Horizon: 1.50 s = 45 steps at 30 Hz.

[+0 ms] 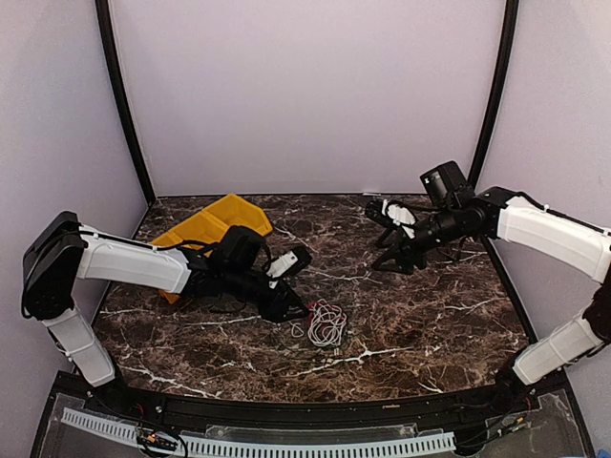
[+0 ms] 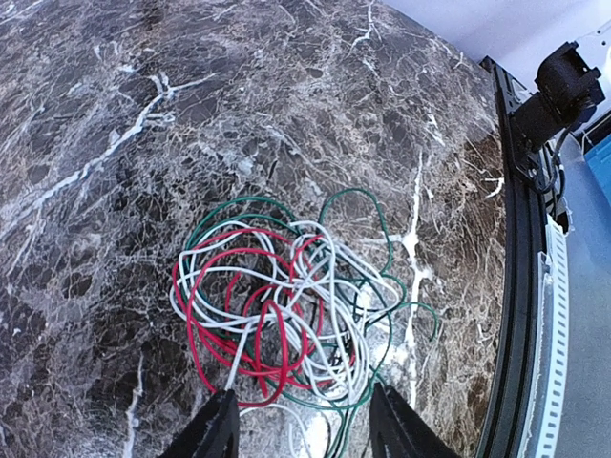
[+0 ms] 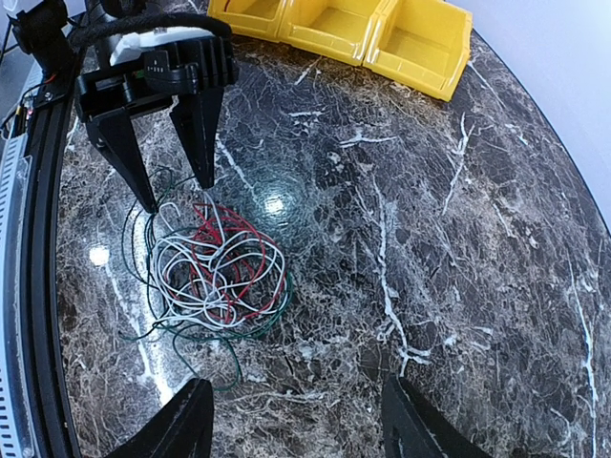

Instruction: Untangle the cables

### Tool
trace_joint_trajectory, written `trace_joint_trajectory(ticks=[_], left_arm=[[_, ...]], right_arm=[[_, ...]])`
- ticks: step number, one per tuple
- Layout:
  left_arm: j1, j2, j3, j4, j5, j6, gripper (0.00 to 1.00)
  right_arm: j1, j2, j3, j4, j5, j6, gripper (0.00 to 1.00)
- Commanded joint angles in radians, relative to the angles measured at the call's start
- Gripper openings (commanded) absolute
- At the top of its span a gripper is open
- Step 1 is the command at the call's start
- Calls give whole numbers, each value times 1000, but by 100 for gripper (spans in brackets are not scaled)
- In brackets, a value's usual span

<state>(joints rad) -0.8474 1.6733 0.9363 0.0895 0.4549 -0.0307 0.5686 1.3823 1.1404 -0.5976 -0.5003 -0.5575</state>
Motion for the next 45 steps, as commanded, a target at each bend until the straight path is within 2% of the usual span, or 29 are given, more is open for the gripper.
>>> trace_joint_trajectory(ticks=[1, 12, 18, 24, 26, 30, 35, 41, 45], left_arm=[[-4, 16, 25, 27, -39, -26, 47], [-2, 42, 39, 44, -65, -50, 34], [-3, 53, 46, 46, -53, -52, 32], [-3, 64, 51, 50, -50, -64, 22], [-2, 64, 50, 52, -50, -69, 15], [-3, 58, 46, 58, -55, -71, 7], [-2, 12, 6, 94, -74, -85, 2], [-3, -100, -70, 198, -77, -211, 0], [-4, -145, -143, 322, -62, -303, 0]], right_arm=[[4, 9, -10, 49, -12, 15, 62], [3, 58, -4, 55, -45, 23, 63], [5, 93, 18, 51, -65, 21, 63], [22, 158, 53, 42, -97, 22, 62], [42, 185, 64, 53, -105, 33, 61], [73, 240, 64, 137, -86, 106, 60], [104, 310, 59, 214, -183, 170, 61], [157, 360, 55, 338, -190, 234, 64], [199, 402, 58, 411, -181, 257, 64]])
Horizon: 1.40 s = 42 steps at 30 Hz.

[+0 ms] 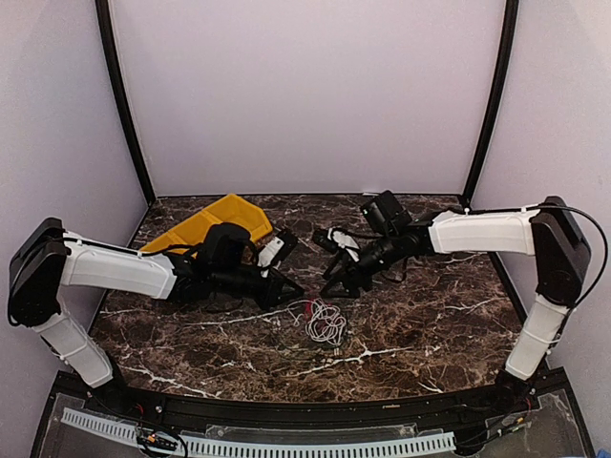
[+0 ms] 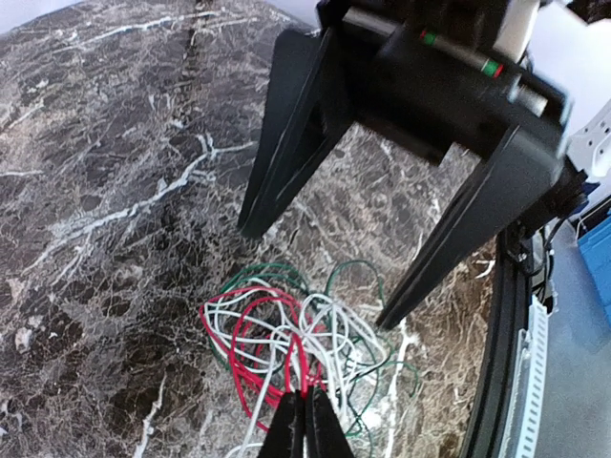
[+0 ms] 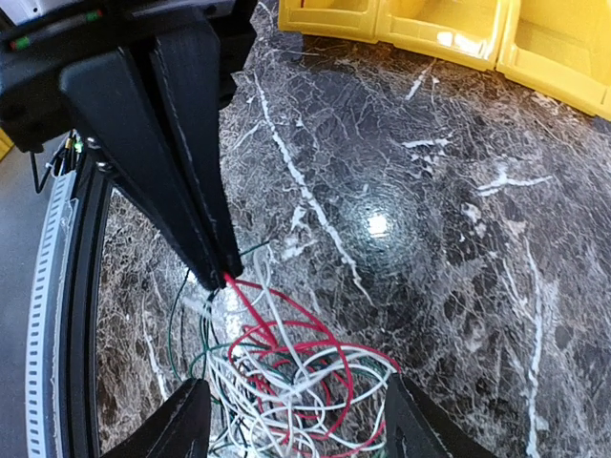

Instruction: Untangle the cables

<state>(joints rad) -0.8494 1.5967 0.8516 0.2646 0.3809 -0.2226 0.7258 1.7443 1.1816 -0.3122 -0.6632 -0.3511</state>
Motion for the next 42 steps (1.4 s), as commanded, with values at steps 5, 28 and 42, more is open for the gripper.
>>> trace_joint_trajectory(ticks=[5, 28, 42], left_arm=[[-2, -70, -167, 331, -11, -218, 0], [-2, -753, -172, -153, -568, -52, 0], [-2, -880, 53, -455, -731, 35, 0]], right_arm=[[111, 140, 31, 179, 1, 74, 65], [172, 302, -16, 224, 145, 119, 18], [172, 351, 31, 145, 184, 110, 27]])
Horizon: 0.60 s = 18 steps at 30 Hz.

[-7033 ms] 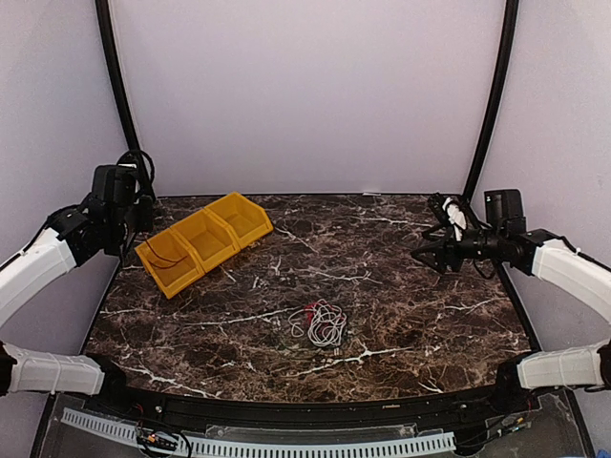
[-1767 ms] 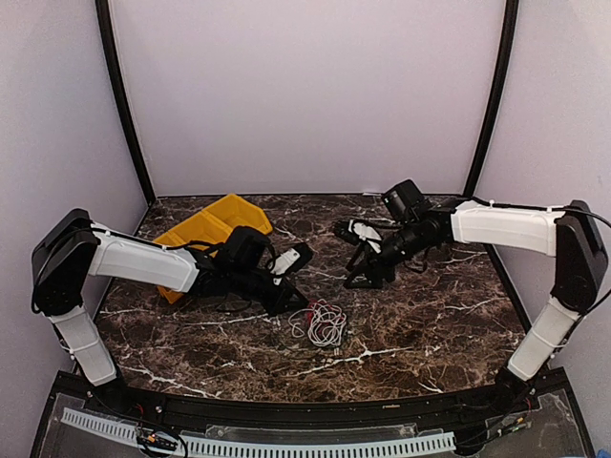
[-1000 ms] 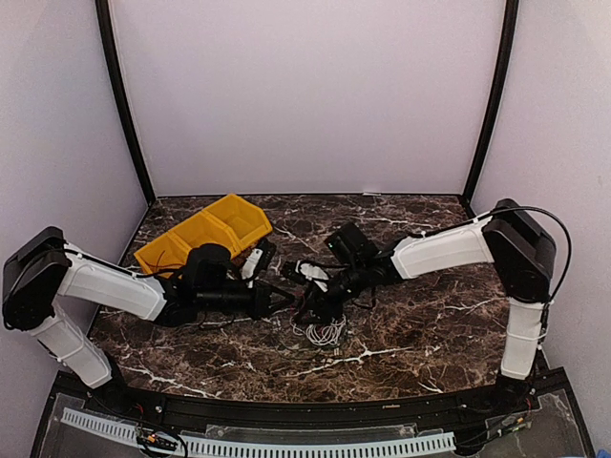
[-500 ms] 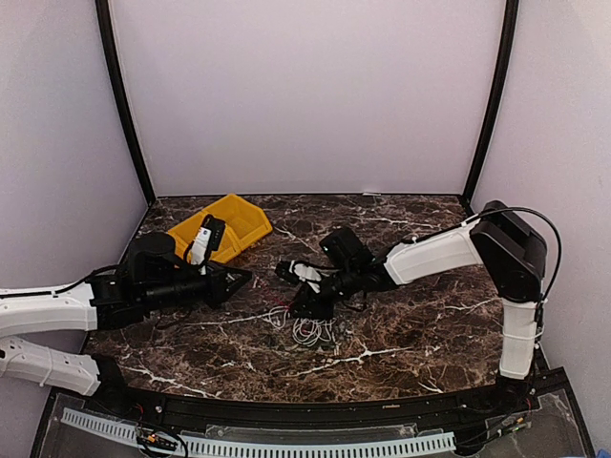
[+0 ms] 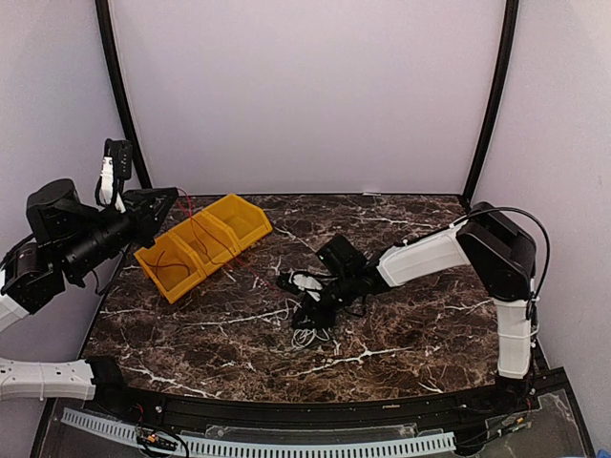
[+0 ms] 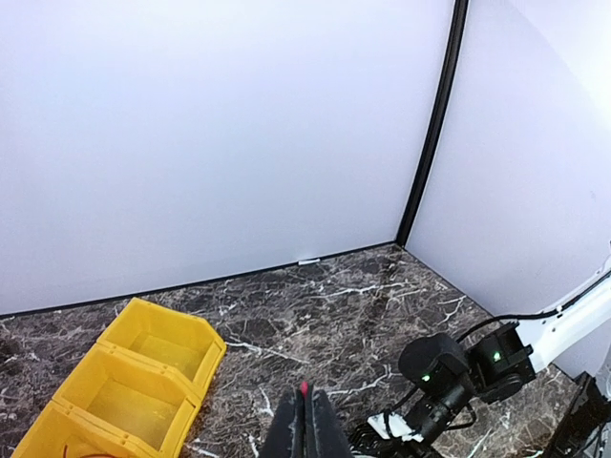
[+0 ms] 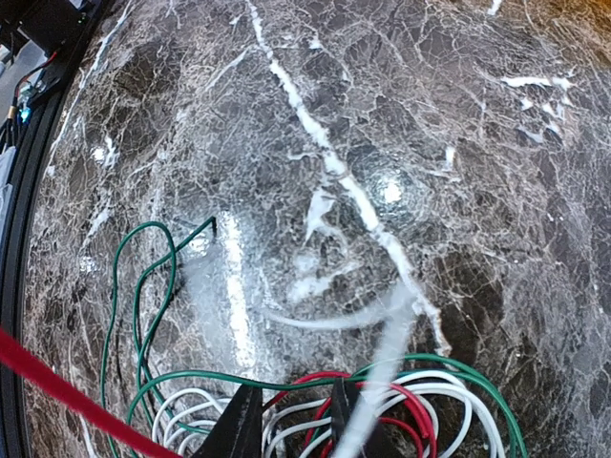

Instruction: Untangle the cables

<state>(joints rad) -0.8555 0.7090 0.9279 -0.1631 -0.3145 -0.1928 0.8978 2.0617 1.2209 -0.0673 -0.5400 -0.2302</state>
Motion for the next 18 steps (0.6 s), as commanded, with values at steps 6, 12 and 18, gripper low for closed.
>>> trace_joint_trajectory(ticks=[6, 12, 18], left_arm=[[4, 11, -23, -40, -45, -6, 0], [5, 25, 251, -171, -168, 125, 0], [4, 70, 474, -239, -240, 186, 0]], right_arm=[[-9, -6, -35, -150, 122, -54, 33], [-65, -33, -74, -229, 144, -98, 37], [-186, -91, -116, -237, 176, -101, 43]])
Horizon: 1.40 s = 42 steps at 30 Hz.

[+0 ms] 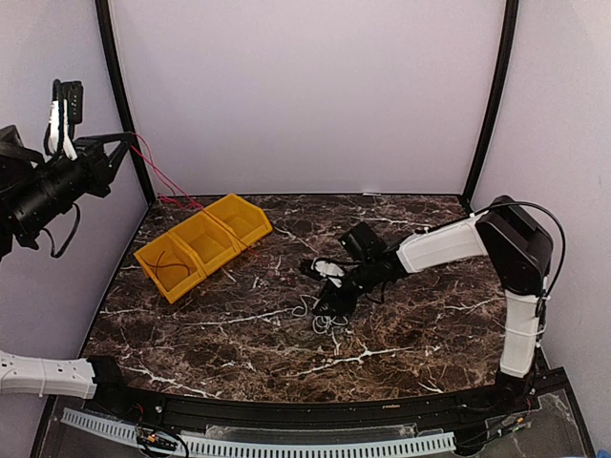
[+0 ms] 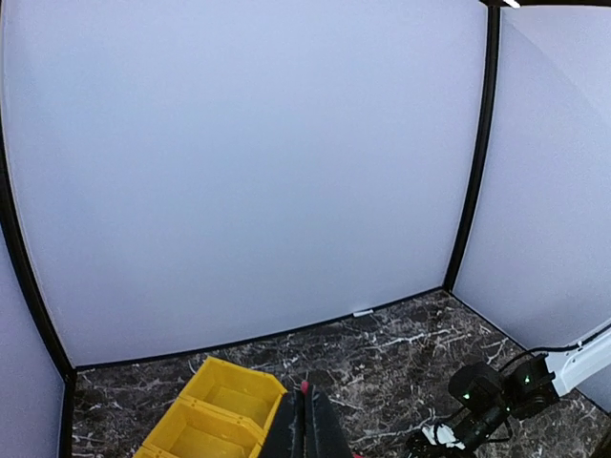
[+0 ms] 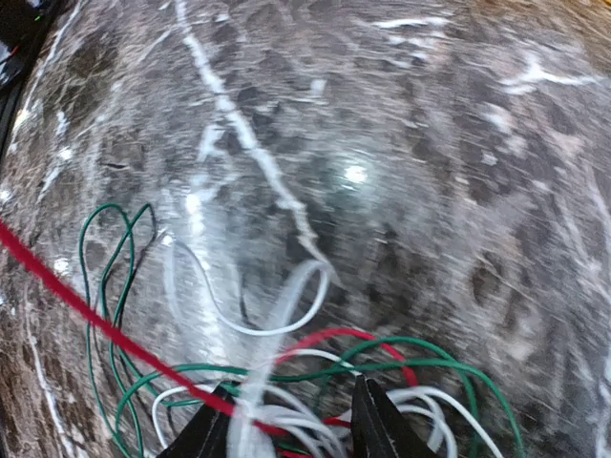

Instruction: Untangle the cables

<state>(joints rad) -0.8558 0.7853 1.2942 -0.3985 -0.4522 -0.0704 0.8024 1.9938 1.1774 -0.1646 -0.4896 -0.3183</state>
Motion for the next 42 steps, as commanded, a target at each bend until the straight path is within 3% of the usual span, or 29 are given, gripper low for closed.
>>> trace_joint_trajectory(ticks=[1, 11, 14, 18, 22, 30, 36, 42], left_arm=[[5, -10, 97, 11, -106, 64, 0], [5, -11, -78, 77, -71, 1, 0], [5, -6, -7, 56, -104, 44, 0], [5, 21, 240, 0, -172, 125, 0], [6, 78, 312, -51, -175, 111, 0], [5, 76, 65, 29, -124, 7, 0], [5, 92, -16, 9, -70, -54, 0], [5, 109, -118, 19, 94, -148, 0]], right_arm=[[-106, -36, -83, -131, 132, -13, 43], [-171, -68, -115, -137, 139, -15, 43], [-182, -69, -115, -151, 151, -29, 48], [-211, -38, -114, -182, 134, -41, 50], [-230, -17, -116, -177, 101, -25, 50], [-235, -40, -131, -165, 105, -30, 49], [-243, -43, -130, -167, 103, -35, 48], [-244, -176, -95, -232, 101, -80, 50]])
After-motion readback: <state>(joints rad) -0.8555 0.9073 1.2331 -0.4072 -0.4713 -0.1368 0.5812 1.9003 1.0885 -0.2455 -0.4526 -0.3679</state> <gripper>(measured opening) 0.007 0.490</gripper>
